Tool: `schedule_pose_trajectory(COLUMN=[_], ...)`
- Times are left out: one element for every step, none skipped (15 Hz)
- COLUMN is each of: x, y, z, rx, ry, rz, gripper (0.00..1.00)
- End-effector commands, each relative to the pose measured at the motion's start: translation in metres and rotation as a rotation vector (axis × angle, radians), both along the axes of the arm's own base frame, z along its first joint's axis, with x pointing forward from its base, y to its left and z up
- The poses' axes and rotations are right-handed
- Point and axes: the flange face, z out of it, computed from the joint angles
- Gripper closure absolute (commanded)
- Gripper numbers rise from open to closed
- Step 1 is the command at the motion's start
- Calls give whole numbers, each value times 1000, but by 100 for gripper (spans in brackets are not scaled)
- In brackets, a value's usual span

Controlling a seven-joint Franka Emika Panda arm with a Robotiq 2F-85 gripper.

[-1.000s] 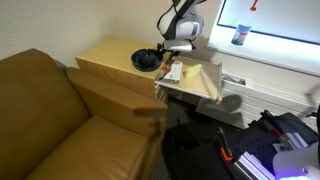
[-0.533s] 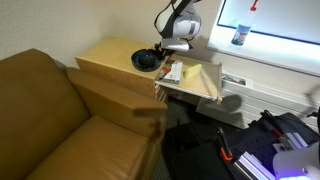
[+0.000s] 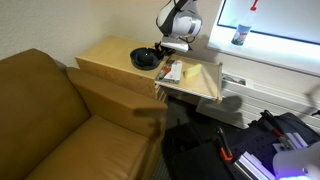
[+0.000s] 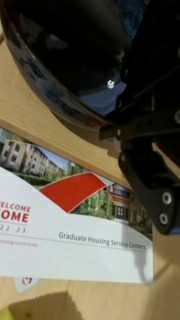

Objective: Remove the bowl from the nightstand and place it on the windowsill

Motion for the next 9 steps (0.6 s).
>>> schedule_pose_trajectory(x=[0,-1,-3,-7,-13,-21,-33,-46,-59], y=[-13,-23,-34,-51,-68,-88,-110,-130,-151], z=[62,76,90,99,110,120,127,135,141], rx=[143,158,169,154,121,83,33,-8,-45], ry=[-53,-76,-93,-106,-114,-122,-104,-85,-58], rz=[-3,-9,-17,-34,-57,-82,-120,-145,-171], gripper=[98,98,98,98,98,98,98,98,98])
